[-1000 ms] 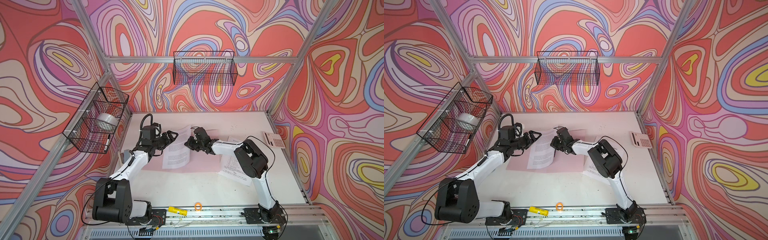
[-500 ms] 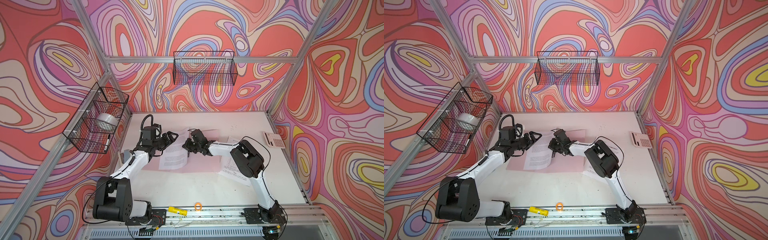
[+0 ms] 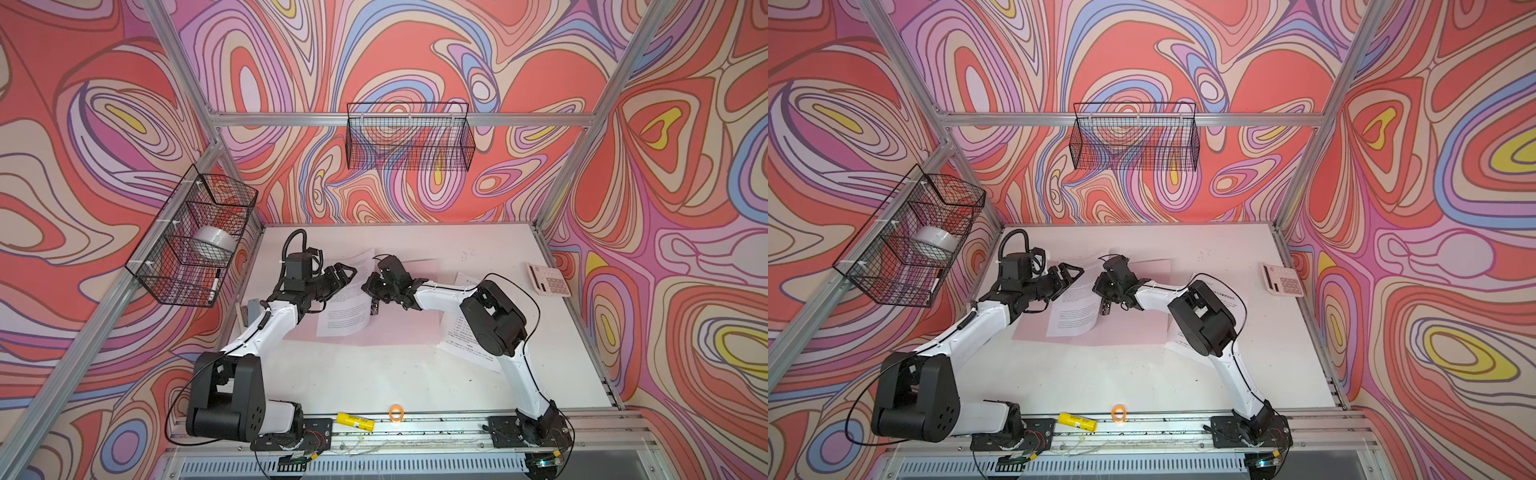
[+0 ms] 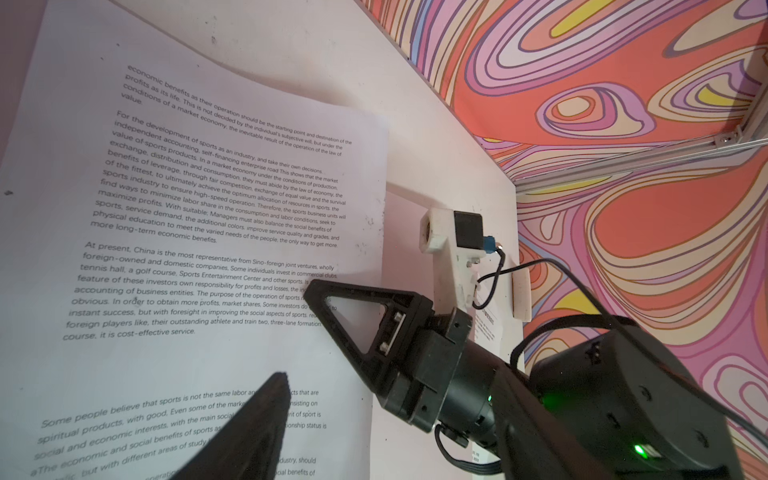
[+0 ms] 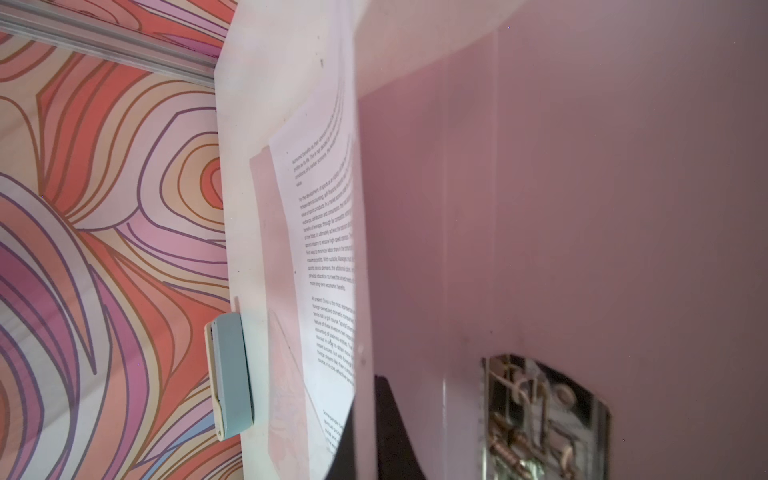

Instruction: Put the files into the folder

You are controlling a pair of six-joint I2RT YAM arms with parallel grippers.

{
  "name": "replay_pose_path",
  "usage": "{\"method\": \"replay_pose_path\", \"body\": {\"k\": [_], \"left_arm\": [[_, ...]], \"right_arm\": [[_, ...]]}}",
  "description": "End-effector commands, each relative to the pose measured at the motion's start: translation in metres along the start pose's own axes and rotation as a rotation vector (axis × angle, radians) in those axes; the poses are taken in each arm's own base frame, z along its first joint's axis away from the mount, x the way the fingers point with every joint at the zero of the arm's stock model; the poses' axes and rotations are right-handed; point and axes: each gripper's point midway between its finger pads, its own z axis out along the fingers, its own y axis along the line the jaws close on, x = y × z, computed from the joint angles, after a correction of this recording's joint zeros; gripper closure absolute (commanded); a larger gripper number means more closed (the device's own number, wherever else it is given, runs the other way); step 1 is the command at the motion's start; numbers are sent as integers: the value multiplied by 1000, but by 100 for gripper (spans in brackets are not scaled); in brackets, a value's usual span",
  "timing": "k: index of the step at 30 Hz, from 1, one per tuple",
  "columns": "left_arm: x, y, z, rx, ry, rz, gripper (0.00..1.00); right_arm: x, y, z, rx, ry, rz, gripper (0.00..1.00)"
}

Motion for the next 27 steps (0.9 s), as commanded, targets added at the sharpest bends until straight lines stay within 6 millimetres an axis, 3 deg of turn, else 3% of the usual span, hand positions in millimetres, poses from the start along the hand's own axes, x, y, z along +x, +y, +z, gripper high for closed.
{"method": "replay_pose_path", "body": {"k": [1, 27], "left_arm": [[0, 4, 2, -1, 1, -8, 24], [3, 7, 5, 1, 11, -23, 24]], "right_arm": [[5, -7, 10, 33, -10, 4, 100], [34, -5, 34, 66, 21, -8, 100]]}}
